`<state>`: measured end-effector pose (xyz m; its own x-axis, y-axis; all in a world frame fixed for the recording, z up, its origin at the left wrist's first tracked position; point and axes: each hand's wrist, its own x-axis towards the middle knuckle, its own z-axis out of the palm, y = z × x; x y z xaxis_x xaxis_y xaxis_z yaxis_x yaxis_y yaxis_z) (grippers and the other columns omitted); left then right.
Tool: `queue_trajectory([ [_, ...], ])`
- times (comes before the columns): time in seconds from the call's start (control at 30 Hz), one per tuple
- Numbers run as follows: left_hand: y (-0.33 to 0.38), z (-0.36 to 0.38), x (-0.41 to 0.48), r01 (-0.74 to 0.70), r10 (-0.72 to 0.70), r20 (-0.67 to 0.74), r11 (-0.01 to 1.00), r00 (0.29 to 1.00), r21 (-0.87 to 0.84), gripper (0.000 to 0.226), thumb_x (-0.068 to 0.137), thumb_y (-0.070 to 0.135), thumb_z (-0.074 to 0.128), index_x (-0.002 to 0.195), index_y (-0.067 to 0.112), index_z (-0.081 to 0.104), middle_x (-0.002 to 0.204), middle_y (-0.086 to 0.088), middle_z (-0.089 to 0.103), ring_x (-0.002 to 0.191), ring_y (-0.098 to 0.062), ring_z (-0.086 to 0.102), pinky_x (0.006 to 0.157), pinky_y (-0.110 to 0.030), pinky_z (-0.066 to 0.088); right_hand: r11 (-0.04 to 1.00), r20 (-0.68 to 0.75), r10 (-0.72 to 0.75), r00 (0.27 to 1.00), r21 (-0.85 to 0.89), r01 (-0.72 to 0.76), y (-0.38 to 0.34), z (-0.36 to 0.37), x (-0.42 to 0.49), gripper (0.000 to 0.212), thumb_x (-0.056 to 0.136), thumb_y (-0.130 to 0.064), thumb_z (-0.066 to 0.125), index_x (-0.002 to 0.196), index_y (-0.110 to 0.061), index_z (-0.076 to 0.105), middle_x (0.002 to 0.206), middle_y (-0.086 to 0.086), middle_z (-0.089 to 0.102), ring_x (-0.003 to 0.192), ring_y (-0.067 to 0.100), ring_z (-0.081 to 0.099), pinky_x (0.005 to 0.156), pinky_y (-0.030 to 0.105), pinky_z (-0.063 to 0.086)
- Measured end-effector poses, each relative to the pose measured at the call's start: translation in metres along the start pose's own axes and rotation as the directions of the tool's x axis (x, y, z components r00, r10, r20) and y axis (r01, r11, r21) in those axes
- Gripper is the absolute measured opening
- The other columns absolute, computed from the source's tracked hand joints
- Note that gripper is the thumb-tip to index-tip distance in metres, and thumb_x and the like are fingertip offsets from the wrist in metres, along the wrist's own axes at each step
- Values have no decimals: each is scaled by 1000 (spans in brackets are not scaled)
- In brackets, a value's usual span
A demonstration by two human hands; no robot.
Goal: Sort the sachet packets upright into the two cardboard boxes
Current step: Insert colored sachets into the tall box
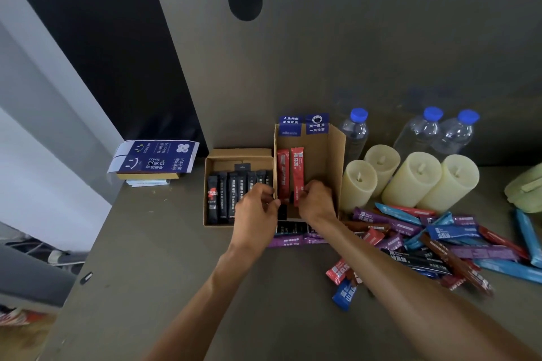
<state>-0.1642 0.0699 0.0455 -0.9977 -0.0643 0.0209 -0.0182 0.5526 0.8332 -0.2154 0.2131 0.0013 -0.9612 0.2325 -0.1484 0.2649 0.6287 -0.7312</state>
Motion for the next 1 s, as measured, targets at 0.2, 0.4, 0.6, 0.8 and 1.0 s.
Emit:
queue_trajectory([
  [0.2,0,-2,-1,6,-6,20,1000,1000,4,17,96,16,62,113,16,61,92,12,63,82,6,59,64,3,41,999,30,37,999,-6,-37,-5,2,12,15,96,-12,61,107,-4,65,107,10,69,101,24,68,86,31,55],
  [0.4,1,-2,-1,8,-9,22,1000,1000,20,16,96,16,62,112,16,63,93,12,64,81,5,60,62,2,42,998,65,57,996,-43,-55,-4,4,19,19,95,-15,62,112,-6,63,113,14,66,100,26,67,91,40,57],
  [0.6,3,-3,-4,18,-18,0,1000,1000,5,15,95,16,63,110,16,63,87,14,63,76,5,59,62,0,42,995,-37,-92,995,-37,91,-10,-5,7,12,96,-12,62,107,-9,58,104,7,69,96,21,69,79,27,56],
  [0.8,-1,-11,-6,28,-29,-34,1000,999,-5,19,95,14,62,114,16,62,88,14,63,80,3,60,65,-1,44,982,-81,-185,979,30,188,-34,-16,18,10,95,-10,60,102,-9,66,93,-2,67,86,13,66,69,16,45],
  [1.0,-7,-21,-10,52,-53,-53,998,997,-28,18,96,14,61,114,19,62,91,13,65,84,-1,63,71,-11,52,981,-78,-160,984,95,167,-35,-3,28,7,94,-16,63,96,-11,68,98,3,68,92,15,65,80,23,47],
])
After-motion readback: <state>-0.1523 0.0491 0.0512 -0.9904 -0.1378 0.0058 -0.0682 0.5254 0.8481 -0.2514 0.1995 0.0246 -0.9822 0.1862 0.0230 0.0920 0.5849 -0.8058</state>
